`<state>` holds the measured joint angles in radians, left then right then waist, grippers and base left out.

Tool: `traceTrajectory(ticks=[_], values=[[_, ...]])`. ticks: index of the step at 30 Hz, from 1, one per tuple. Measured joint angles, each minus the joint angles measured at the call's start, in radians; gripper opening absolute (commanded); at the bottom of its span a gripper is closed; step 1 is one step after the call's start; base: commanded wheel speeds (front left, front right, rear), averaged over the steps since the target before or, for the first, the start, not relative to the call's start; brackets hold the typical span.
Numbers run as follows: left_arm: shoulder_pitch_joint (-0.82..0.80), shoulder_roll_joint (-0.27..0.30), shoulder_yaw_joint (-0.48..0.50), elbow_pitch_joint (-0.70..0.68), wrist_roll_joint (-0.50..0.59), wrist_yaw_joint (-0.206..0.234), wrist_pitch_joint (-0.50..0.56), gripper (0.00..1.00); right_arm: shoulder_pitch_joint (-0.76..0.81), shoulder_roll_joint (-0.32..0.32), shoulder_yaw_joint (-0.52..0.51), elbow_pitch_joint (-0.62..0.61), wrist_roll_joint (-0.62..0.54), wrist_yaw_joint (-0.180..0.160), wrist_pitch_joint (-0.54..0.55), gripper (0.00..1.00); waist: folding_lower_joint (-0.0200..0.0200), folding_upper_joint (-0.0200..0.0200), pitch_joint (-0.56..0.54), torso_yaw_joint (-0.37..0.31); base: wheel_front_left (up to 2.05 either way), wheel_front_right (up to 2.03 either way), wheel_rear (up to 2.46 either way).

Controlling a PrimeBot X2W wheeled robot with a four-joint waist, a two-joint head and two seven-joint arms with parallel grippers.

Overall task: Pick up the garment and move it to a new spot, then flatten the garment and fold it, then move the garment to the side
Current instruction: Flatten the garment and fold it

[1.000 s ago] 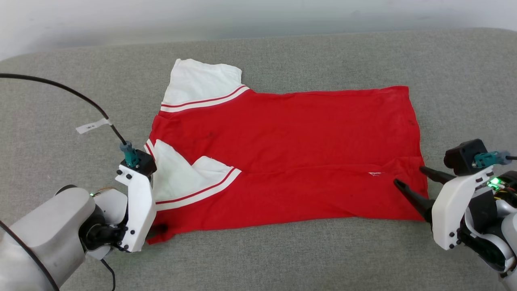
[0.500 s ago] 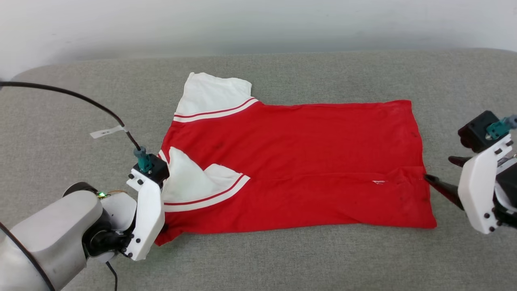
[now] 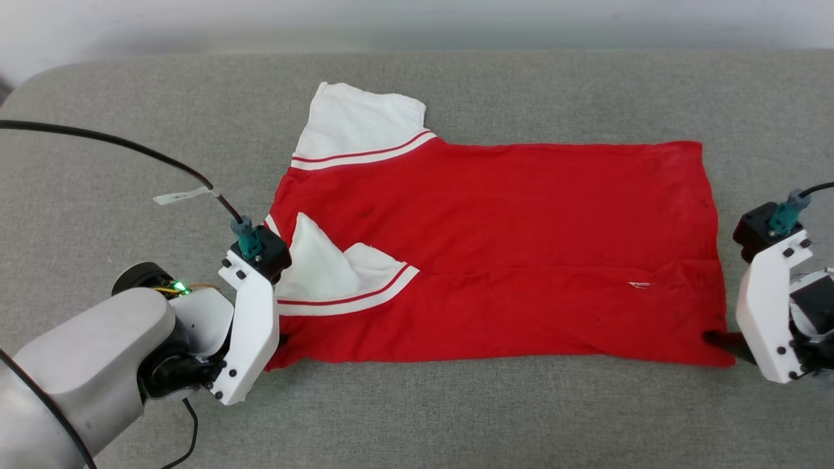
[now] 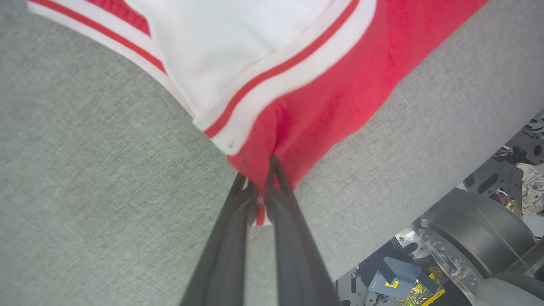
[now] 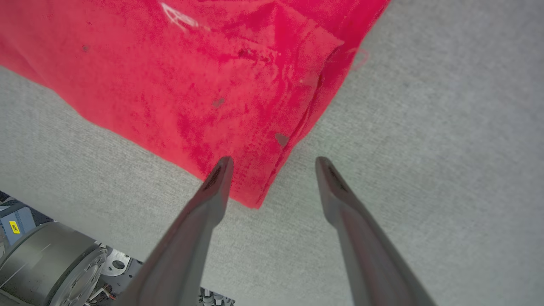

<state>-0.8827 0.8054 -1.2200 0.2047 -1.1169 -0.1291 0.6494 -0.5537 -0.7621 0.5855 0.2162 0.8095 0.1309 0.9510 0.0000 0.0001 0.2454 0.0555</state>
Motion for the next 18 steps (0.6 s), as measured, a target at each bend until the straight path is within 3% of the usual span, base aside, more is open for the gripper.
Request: traceTrajectory(ticks=[5,11,12,13,18], values=[[-0.009,0.002,0.001,-0.004,0.003,0.000,-0.010,0.00,0.005,0.061,0.009,0.074,-0.002,0.000,-0.033,1.00,0.0000,0.0000,0.031,0.009,0.00,0.00,0.00],[-0.008,0.002,0.000,0.001,-0.005,0.000,-0.019,0.00,0.005,0.082,0.025,0.122,0.013,0.000,-0.069,1.00,0.0000,0.0000,0.042,0.012,0.00,0.00,0.00],[-0.007,0.002,0.000,0.003,-0.006,0.000,-0.020,0.00,0.005,0.082,0.029,0.125,0.015,0.000,-0.080,0.62,0.0000,0.0000,0.040,0.011,0.00,0.00,0.00],[-0.005,0.001,0.000,0.007,-0.010,0.000,-0.021,0.00,0.005,0.083,0.034,0.129,0.017,0.000,-0.090,0.00,0.0000,0.0000,0.036,0.010,0.00,0.00,0.00],[0.021,0.008,0.001,0.020,-0.034,0.000,-0.037,0.00,0.011,0.079,0.050,0.121,0.047,0.000,-0.138,0.00,0.0000,0.0000,-0.001,0.003,0.00,0.00,0.00]])
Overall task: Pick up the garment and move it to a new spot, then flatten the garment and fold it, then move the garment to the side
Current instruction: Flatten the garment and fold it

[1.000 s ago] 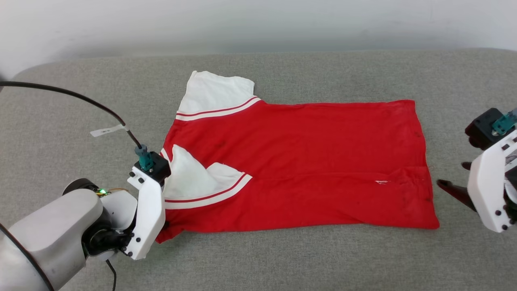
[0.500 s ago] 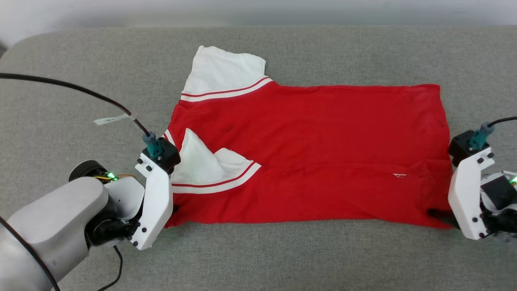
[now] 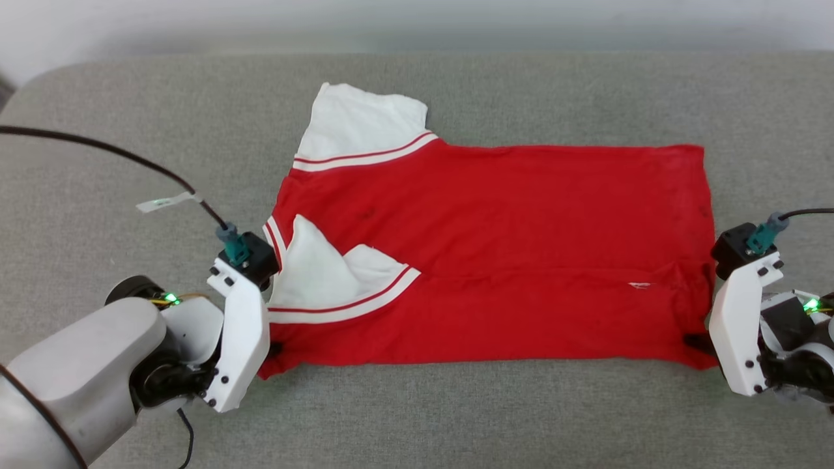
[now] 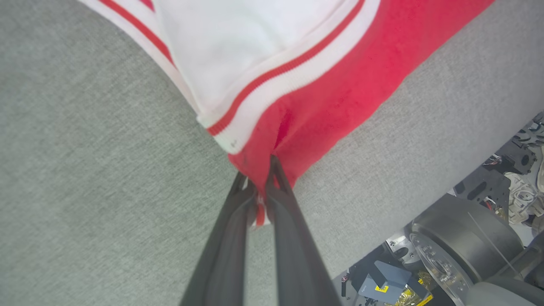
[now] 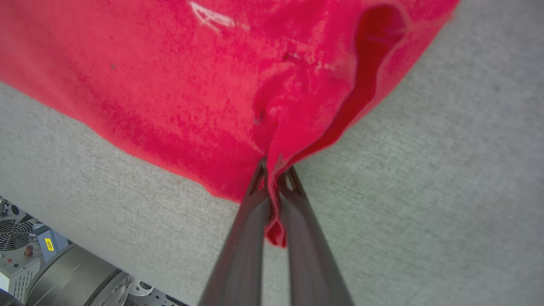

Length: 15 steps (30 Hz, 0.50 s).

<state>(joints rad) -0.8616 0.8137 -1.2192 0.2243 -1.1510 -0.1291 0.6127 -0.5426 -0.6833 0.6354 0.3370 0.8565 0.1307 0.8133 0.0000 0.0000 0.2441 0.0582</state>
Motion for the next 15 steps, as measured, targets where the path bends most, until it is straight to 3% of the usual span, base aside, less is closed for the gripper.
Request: traceTrajectory(ticks=[15], values=[[0.144,0.089,-0.008,-0.084,-0.091,0.016,-0.009,0.00,0.181,-0.184,0.001,-0.192,0.080,0.001,-0.047,0.00,-0.0001,0.0000,-0.139,-0.023,0.00,0.00,0.00]])
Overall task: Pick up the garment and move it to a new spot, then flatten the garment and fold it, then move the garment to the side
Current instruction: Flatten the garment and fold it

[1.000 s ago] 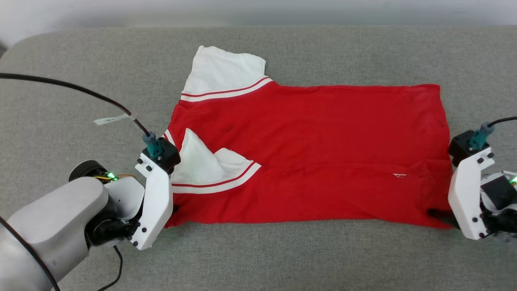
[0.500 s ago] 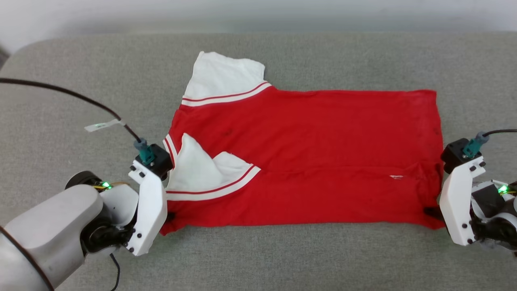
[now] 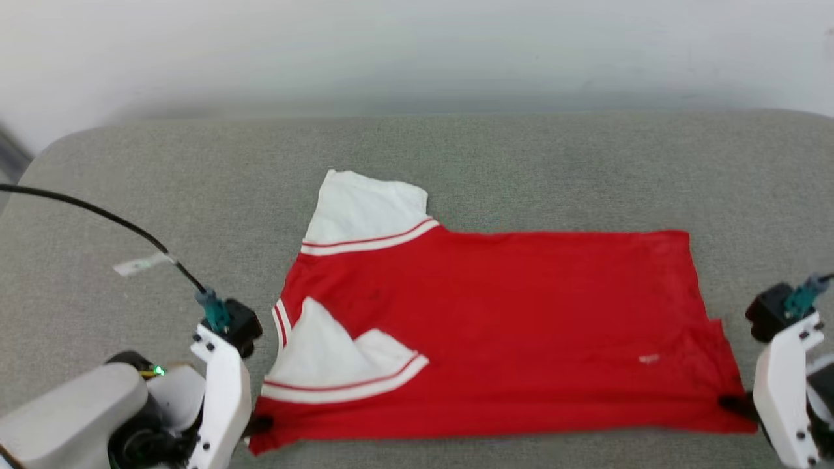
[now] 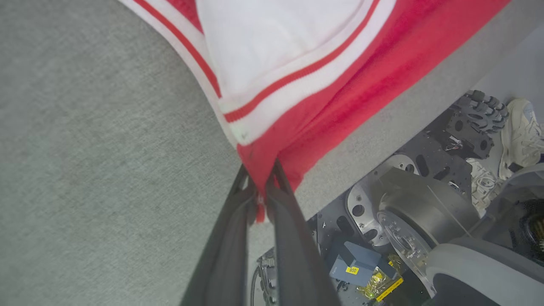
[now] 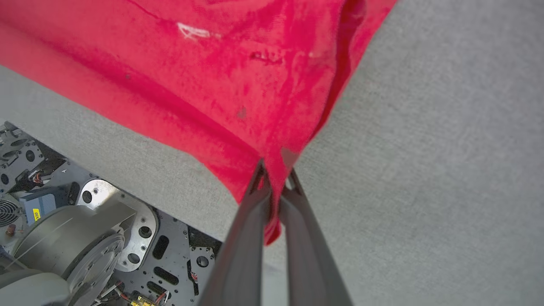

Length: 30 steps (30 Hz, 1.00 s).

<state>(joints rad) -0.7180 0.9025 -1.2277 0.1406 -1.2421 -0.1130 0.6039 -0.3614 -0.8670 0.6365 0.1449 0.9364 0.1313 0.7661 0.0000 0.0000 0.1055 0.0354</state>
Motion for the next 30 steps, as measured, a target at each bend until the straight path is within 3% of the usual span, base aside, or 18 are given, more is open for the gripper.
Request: traceTrajectory(ticks=[5,11,12,13,14,19,25,30], values=[[0.049,0.002,-0.020,-0.006,0.027,0.012,0.002,0.00,0.077,-0.001,0.008,-0.016,0.004,0.000,0.005,0.00,0.0000,0.0000,0.006,-0.007,0.00,0.00,0.00],[0.076,-0.022,-0.025,0.043,0.030,0.016,-0.001,0.00,0.086,0.042,0.018,0.034,-0.034,0.000,-0.005,0.00,0.0000,0.0000,0.036,-0.015,0.00,0.00,0.00],[0.077,-0.031,-0.026,0.050,0.034,0.016,-0.003,0.00,0.086,0.051,0.020,0.044,-0.041,0.000,-0.011,0.49,0.0000,0.0000,0.040,-0.015,0.00,0.00,0.00],[0.077,-0.037,-0.026,0.057,0.036,0.016,-0.012,0.07,0.085,0.058,0.020,0.051,-0.044,0.000,-0.016,1.00,0.0000,0.0000,0.042,-0.015,0.00,0.00,0.00],[0.077,-0.041,-0.025,0.062,0.046,0.016,-0.026,1.00,0.085,0.062,0.021,0.055,-0.047,0.000,-0.021,1.00,0.0000,0.0000,0.042,-0.013,0.00,0.00,0.00],[0.055,-0.039,-0.013,0.078,0.076,0.012,-0.051,1.00,0.083,0.064,0.017,0.038,-0.066,0.000,-0.089,1.00,0.0000,0.0000,0.025,-0.011,0.00,0.00,0.00],[-0.008,0.001,0.050,0.053,0.069,0.017,-0.091,1.00,0.053,0.072,-0.062,-0.003,-0.156,0.000,-0.292,1.00,0.0000,0.0000,-0.005,-0.021,0.00,0.00,0.00],[-0.082,0.016,0.109,0.051,0.112,0.035,-0.164,1.00,0.047,0.157,-0.205,-0.012,-0.266,0.000,-0.489,1.00,0.0000,0.0000,-0.010,-0.039,0.00,0.00,0.00]])
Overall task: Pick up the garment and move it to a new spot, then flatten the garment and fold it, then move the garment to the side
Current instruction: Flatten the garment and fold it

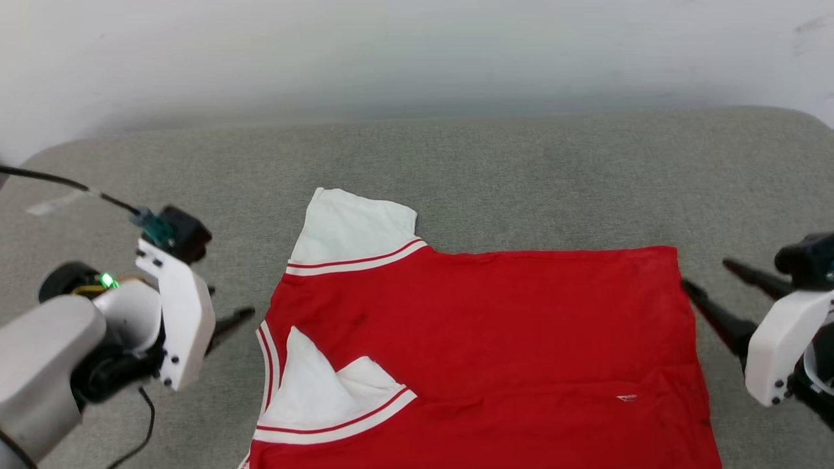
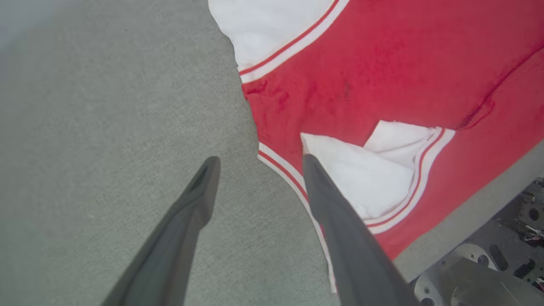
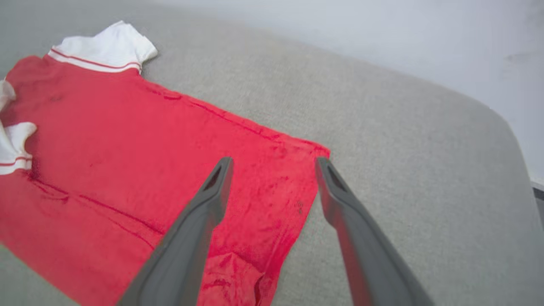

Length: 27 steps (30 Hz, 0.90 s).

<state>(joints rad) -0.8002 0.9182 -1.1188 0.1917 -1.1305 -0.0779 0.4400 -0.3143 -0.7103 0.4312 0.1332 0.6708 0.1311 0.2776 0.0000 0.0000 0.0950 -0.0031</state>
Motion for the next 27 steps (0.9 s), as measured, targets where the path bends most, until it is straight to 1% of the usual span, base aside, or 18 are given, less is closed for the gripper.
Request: traceTrajectory(ticks=[4,9,11,15,18,19,23,25,27], values=[[-0.061,-0.008,0.032,0.022,0.030,0.003,-0.032,1.00,0.016,0.090,-0.124,-0.028,-0.118,0.000,-0.124,1.00,0.0000,0.0000,0.016,-0.014,0.00,0.00,0.00],[-0.147,-0.022,0.061,0.061,0.056,-0.001,-0.043,1.00,0.057,0.214,-0.286,-0.110,-0.306,0.000,-0.306,1.00,0.0000,0.0000,0.058,-0.032,0.00,0.00,0.00],[-0.178,-0.034,0.074,0.077,0.061,-0.003,-0.049,1.00,0.088,0.280,-0.345,-0.141,-0.351,0.000,-0.368,1.00,0.0000,0.0000,0.080,-0.039,0.00,0.00,0.00],[-0.252,-0.071,0.087,0.109,0.070,-0.014,-0.032,1.00,0.136,0.374,-0.430,-0.207,-0.439,0.000,-0.458,1.00,0.0000,0.0001,0.135,-0.052,0.00,0.00,0.00],[-0.312,-0.092,0.096,0.143,0.063,-0.019,0.003,1.00,0.160,0.444,-0.470,-0.259,-0.496,0.000,-0.494,1.00,0.0000,0.0000,0.181,-0.060,0.00,0.00,0.00],[-0.312,-0.092,0.096,0.143,0.063,-0.019,0.003,1.00,0.160,0.444,-0.470,-0.259,-0.496,0.000,-0.494,1.00,0.0000,0.0000,0.181,-0.060,0.00,0.00,0.00],[-0.392,-0.114,0.093,0.202,0.057,-0.025,0.102,1.00,0.178,0.515,-0.487,-0.306,-0.544,0.000,-0.515,1.00,0.0001,0.0000,0.245,-0.075,0.00,0.00,0.00],[-0.433,-0.132,0.094,0.232,0.035,-0.028,0.154,1.00,0.182,0.536,-0.481,-0.317,-0.561,0.000,-0.521,1.00,0.0001,0.0000,0.275,-0.083,0.00,0.00,0.00],[-0.457,-0.145,0.086,0.256,-0.007,-0.034,0.248,1.00,0.182,0.550,-0.469,-0.325,-0.574,0.000,-0.524,1.00,0.0001,0.0000,0.303,-0.092,0.00,0.00,0.00]])
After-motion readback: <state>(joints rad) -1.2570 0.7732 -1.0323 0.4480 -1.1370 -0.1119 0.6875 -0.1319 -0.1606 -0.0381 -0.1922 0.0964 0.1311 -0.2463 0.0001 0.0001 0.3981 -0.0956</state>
